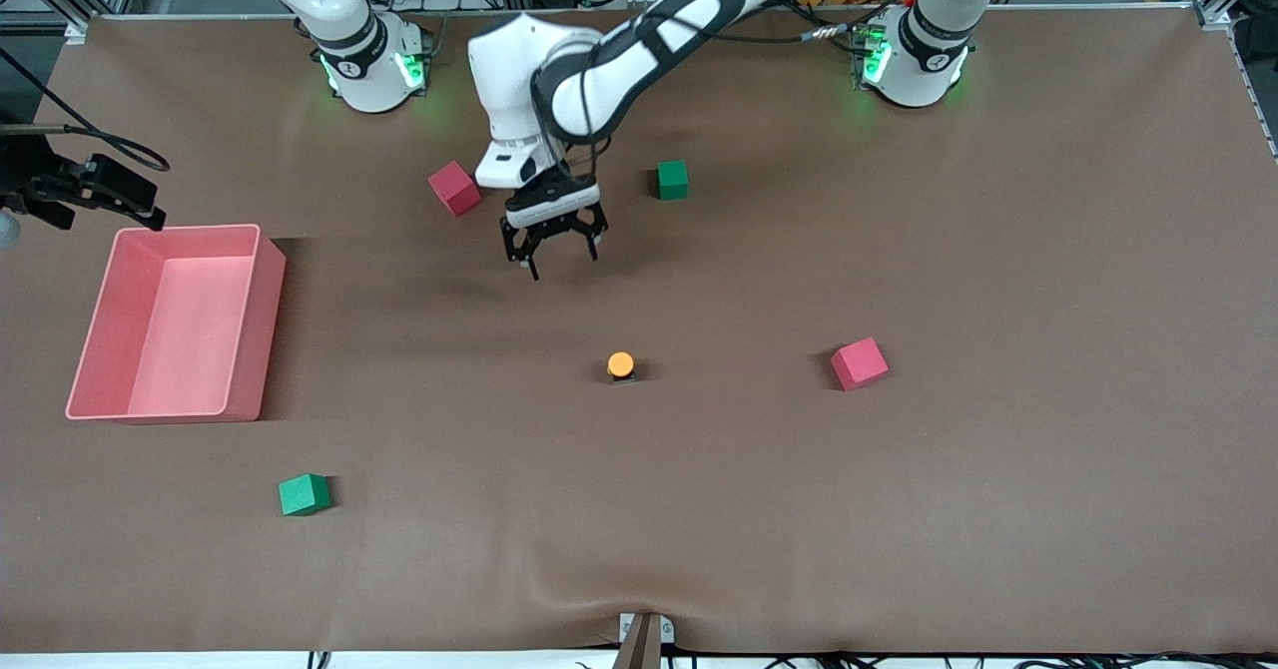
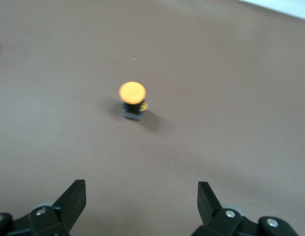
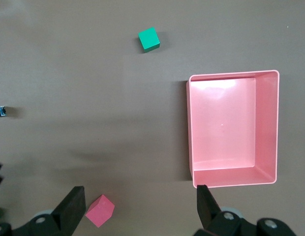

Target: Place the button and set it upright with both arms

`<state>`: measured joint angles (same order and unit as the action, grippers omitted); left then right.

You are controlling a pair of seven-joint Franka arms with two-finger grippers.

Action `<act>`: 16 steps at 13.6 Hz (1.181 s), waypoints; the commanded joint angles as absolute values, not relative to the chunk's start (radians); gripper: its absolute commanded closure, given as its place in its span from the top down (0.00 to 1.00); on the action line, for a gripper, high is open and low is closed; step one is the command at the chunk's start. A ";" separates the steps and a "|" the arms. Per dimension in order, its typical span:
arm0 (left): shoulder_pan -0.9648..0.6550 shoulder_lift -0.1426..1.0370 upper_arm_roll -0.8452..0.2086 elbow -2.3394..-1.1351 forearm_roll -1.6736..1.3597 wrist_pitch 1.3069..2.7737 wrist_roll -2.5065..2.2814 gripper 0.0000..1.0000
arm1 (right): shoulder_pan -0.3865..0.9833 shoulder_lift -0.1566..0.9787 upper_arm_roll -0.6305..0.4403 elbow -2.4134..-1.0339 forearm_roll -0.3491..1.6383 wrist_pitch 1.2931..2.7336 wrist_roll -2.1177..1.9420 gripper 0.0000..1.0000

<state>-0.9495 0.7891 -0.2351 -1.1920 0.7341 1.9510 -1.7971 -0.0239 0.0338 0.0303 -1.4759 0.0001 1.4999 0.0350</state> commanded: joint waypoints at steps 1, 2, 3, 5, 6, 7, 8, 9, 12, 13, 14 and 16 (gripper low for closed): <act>-0.889 0.677 -0.226 -1.220 0.597 1.885 -1.614 1.00 | -0.049 0.035 0.048 -1.465 0.006 1.488 0.025 1.00; -0.846 0.629 -0.227 -1.220 0.560 1.879 -1.574 1.00 | -0.049 0.035 0.048 -1.465 0.006 1.488 0.025 1.00; -0.801 0.582 -0.227 -1.220 0.520 1.879 -1.525 1.00 | -0.049 0.035 0.048 -1.465 0.006 1.488 0.025 1.00; -0.699 0.494 -0.229 -1.221 0.404 1.833 -1.334 1.00 | -0.051 0.037 0.048 -1.465 0.006 1.489 0.025 1.00; -0.654 0.457 -0.227 -1.221 0.346 1.813 -1.250 1.00 | -0.051 0.037 0.048 -1.465 0.006 1.489 0.025 1.00; -0.590 0.412 -0.227 -1.223 0.303 1.783 -1.173 1.00 | -0.051 0.037 0.048 -1.465 0.006 1.489 0.025 1.00; -0.533 0.378 -0.232 -1.221 0.266 1.734 -1.104 1.00 | -0.051 0.035 0.048 -1.465 0.006 1.489 0.025 1.00; -0.482 0.342 -0.233 -1.221 0.233 1.700 -1.003 1.00 | -0.052 0.035 0.048 -1.465 0.006 1.489 0.025 1.00; -0.324 0.270 -0.233 -1.226 0.126 1.588 -0.697 1.00 | -0.052 0.035 0.048 -1.465 0.006 1.491 0.025 1.00; -0.286 0.258 -0.233 -1.226 0.126 1.550 -0.627 1.00 | -0.055 0.035 0.046 -1.465 0.006 1.491 0.025 1.00; -0.250 0.246 -0.233 -1.226 0.126 1.533 -0.558 1.00 | -0.055 0.035 0.046 -1.465 0.006 1.490 0.025 1.00; -0.181 0.227 -0.235 -1.232 0.123 1.490 -0.429 1.00 | -0.054 0.035 0.046 -1.465 0.006 1.488 0.025 1.00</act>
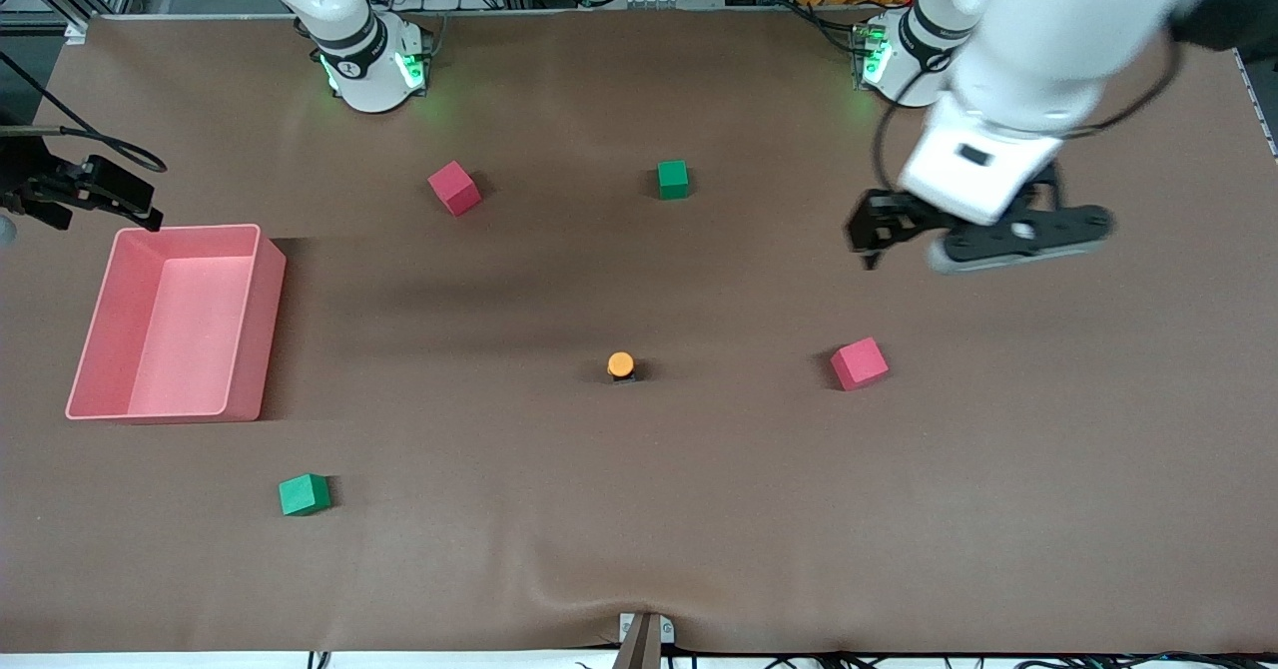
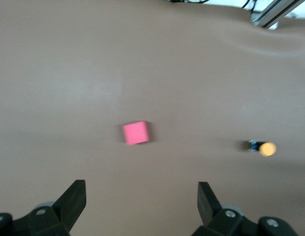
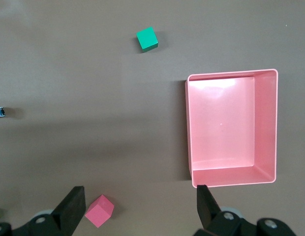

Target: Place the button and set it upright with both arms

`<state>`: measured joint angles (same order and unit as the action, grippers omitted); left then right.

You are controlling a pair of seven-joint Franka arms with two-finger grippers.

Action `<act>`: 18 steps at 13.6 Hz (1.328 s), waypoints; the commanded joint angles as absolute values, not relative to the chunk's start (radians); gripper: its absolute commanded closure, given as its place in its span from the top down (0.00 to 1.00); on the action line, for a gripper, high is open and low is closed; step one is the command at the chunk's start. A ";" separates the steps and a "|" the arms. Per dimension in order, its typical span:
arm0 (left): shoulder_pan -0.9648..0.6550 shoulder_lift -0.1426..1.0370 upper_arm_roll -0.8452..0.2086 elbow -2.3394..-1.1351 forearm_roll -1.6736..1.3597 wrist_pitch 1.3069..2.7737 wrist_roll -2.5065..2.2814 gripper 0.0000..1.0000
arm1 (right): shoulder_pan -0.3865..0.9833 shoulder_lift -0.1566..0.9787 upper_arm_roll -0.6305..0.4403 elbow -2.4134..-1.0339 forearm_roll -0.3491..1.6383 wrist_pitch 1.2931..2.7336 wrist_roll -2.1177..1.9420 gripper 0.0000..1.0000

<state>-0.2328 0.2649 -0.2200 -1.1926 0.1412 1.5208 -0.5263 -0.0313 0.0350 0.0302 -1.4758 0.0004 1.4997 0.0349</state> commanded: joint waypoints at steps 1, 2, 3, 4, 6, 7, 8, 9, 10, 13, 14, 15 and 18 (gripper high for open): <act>-0.149 0.218 -0.235 -1.239 0.123 1.471 -0.366 1.00 | -0.054 0.034 0.046 -1.465 0.006 1.485 0.025 1.00; -0.115 0.209 -0.236 -1.250 0.121 1.463 -0.320 1.00 | -0.052 0.031 0.046 -1.463 0.008 1.468 0.025 1.00; -0.080 0.178 -0.236 -1.279 0.104 1.463 -0.269 1.00 | -0.052 0.029 0.048 -1.457 0.008 1.451 0.025 1.00; -0.040 0.158 -0.236 -1.307 0.050 1.465 -0.234 1.00 | -0.051 0.026 0.049 -1.457 0.009 1.444 0.025 1.00; 0.014 0.121 -0.235 -1.359 -0.001 1.473 -0.226 1.00 | -0.048 0.025 0.051 -1.457 0.009 1.445 0.025 1.00; 0.023 0.104 -0.235 -1.393 -0.002 1.485 -0.227 1.00 | -0.048 0.025 0.049 -1.460 0.009 1.453 0.025 1.00; 0.043 0.078 -0.235 -1.438 -0.005 1.514 -0.227 1.00 | -0.048 0.029 0.049 -1.466 0.008 1.469 0.025 1.00; 0.061 0.046 -0.235 -1.500 -0.011 1.557 -0.226 1.00 | -0.049 0.034 0.049 -1.468 0.009 1.494 0.025 1.00; 0.070 0.013 -0.236 -1.553 -0.015 1.600 -0.225 1.00 | -0.049 0.034 0.049 -1.470 0.009 1.500 0.025 1.00; 0.071 -0.023 -0.230 -1.597 -0.014 1.635 -0.215 1.00 | -0.043 0.034 0.051 -1.471 0.008 1.508 0.025 1.00; 0.072 -0.018 -0.226 -1.579 -0.009 1.634 -0.187 1.00 | -0.044 0.034 0.052 -1.470 0.009 1.508 0.025 1.00; 0.078 -0.012 -0.224 -1.556 -0.009 1.623 -0.155 1.00 | -0.041 0.032 0.054 -1.470 0.009 1.508 0.025 1.00; 0.095 -0.011 -0.224 -1.531 -0.012 1.583 -0.152 1.00 | -0.044 0.032 0.055 -1.470 0.009 1.509 0.023 1.00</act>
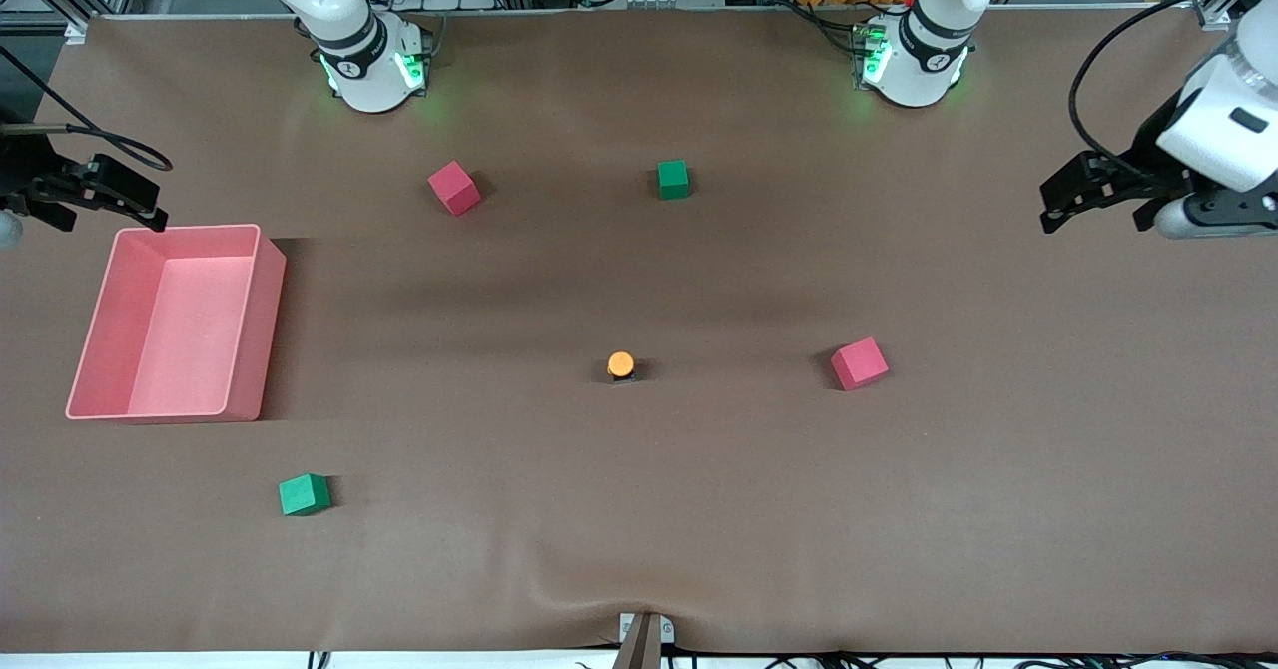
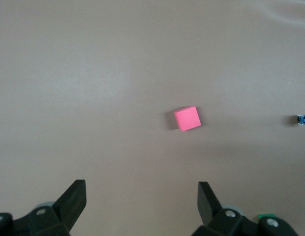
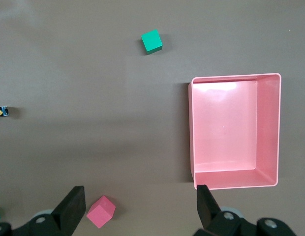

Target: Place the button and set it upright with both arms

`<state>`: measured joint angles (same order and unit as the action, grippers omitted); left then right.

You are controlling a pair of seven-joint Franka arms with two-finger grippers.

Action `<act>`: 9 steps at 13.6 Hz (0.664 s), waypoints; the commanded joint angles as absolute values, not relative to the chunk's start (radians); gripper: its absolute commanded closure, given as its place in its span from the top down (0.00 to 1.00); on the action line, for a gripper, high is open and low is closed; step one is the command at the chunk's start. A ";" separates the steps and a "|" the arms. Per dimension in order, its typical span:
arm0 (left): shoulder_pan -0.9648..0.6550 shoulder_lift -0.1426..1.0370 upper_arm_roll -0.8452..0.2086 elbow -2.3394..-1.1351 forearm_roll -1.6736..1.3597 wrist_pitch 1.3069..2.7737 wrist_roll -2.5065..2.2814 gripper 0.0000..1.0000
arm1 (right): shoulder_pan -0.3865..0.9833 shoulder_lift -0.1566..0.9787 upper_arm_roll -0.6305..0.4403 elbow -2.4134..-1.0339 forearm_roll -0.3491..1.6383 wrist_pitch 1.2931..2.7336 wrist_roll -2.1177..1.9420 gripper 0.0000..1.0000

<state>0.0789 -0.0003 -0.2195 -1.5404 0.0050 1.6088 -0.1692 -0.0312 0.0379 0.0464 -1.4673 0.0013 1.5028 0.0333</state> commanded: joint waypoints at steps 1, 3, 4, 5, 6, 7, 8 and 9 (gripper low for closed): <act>0.097 -0.012 -0.222 -1.532 -0.005 1.582 -0.153 1.00 | -0.044 0.032 0.054 -1.470 0.009 1.509 0.023 1.00; 0.087 -0.026 -0.198 -1.542 -0.002 1.566 -0.164 1.00 | -0.046 0.034 0.054 -1.470 0.012 1.509 0.025 1.00; 0.077 -0.029 -0.178 -1.545 -0.002 1.533 -0.158 1.00 | -0.048 0.034 0.054 -1.468 0.014 1.511 0.025 1.00; 0.074 -0.038 -0.151 -1.549 -0.002 1.526 -0.153 1.00 | -0.048 0.034 0.054 -1.468 0.014 1.509 0.025 1.00; 0.058 -0.049 -0.140 -1.555 -0.003 1.522 -0.153 1.00 | -0.049 0.034 0.054 -1.470 0.014 1.508 0.025 1.00; 0.046 -0.072 -0.123 -1.577 -0.002 1.522 -0.152 1.00 | -0.051 0.034 0.054 -1.470 0.014 1.509 0.025 1.00; 0.040 -0.081 -0.112 -1.591 -0.002 1.520 -0.147 1.00 | -0.051 0.035 0.052 -1.470 0.014 1.511 0.025 1.00; 0.038 -0.081 -0.110 -1.586 -0.002 1.502 -0.141 1.00 | -0.051 0.035 0.052 -1.470 0.014 1.511 0.025 1.00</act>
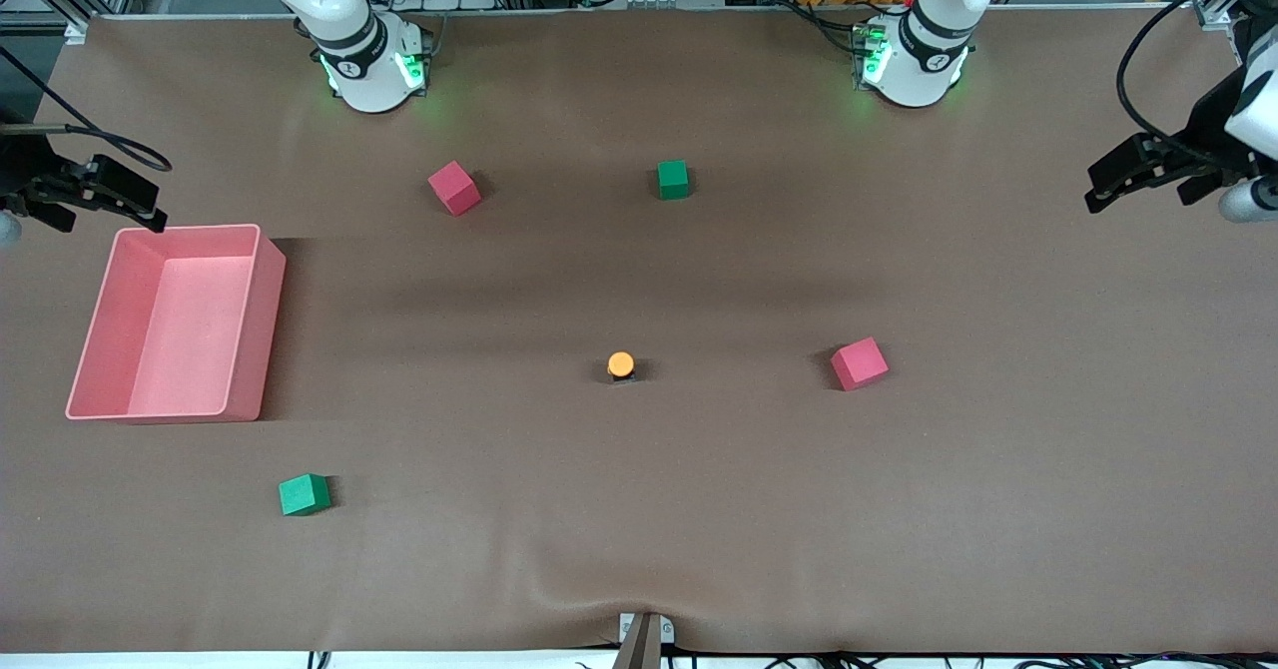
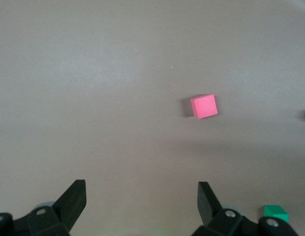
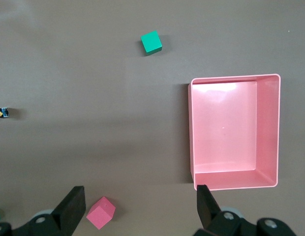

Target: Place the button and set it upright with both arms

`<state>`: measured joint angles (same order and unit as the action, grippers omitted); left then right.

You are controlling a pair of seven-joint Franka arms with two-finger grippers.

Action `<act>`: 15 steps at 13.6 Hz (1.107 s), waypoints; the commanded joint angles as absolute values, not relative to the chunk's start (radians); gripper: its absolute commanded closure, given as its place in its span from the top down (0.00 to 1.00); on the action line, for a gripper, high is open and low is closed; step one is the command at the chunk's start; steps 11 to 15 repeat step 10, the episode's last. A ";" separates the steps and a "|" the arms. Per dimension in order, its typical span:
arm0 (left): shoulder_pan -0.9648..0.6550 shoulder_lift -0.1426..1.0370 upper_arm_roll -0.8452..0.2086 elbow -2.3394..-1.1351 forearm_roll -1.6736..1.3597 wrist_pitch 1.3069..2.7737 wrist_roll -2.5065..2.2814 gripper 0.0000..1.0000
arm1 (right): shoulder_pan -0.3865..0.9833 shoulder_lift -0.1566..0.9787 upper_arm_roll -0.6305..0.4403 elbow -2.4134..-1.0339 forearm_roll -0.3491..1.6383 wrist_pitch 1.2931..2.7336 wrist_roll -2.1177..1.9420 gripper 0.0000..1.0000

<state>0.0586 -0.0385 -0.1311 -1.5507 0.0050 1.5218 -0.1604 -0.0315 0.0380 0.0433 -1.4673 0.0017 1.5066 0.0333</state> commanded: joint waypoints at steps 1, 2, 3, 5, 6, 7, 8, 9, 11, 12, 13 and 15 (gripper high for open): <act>0.037 -0.081 -0.110 -1.583 -0.002 1.491 -0.138 1.00 | -0.051 0.035 0.052 -1.470 0.014 1.511 0.025 1.00; 0.031 -0.081 -0.109 -1.579 0.000 1.491 -0.144 1.00 | -0.052 0.035 0.052 -1.470 0.015 1.511 0.026 1.00; 0.015 -0.081 -0.100 -1.575 0.000 1.490 -0.146 1.00 | -0.052 0.037 0.052 -1.470 0.020 1.511 0.026 1.00; -0.021 -0.081 -0.049 -1.574 0.000 1.477 -0.141 1.00 | -0.055 0.037 0.051 -1.470 0.029 1.511 0.026 1.00; -0.023 -0.078 -0.048 -1.572 0.002 1.477 -0.138 1.00 | -0.054 0.037 0.051 -1.470 0.029 1.511 0.026 1.00; -0.023 -0.074 -0.048 -1.559 0.002 1.477 -0.134 1.00 | -0.055 0.037 0.051 -1.470 0.031 1.511 0.026 1.00; -0.023 -0.071 -0.048 -1.552 0.002 1.476 -0.133 1.00 | -0.055 0.037 0.049 -1.470 0.031 1.511 0.026 1.00; -0.023 -0.071 -0.048 -1.552 0.002 1.476 -0.135 1.00 | -0.055 0.037 0.049 -1.470 0.031 1.511 0.026 1.00; -0.023 -0.071 -0.048 -1.552 0.002 1.471 -0.135 1.00 | -0.055 0.037 0.049 -1.470 0.031 1.511 0.026 1.00; -0.023 -0.071 -0.048 -1.552 0.002 1.471 -0.135 1.00 | -0.055 0.037 0.049 -1.470 0.031 1.511 0.026 1.00; -0.023 -0.071 -0.048 -1.552 0.002 1.471 -0.135 1.00 | -0.055 0.037 0.049 -1.470 0.031 1.511 0.026 1.00; -0.023 -0.071 -0.048 -1.552 0.002 1.471 -0.135 1.00 | -0.055 0.037 0.049 -1.470 0.031 1.511 0.026 1.00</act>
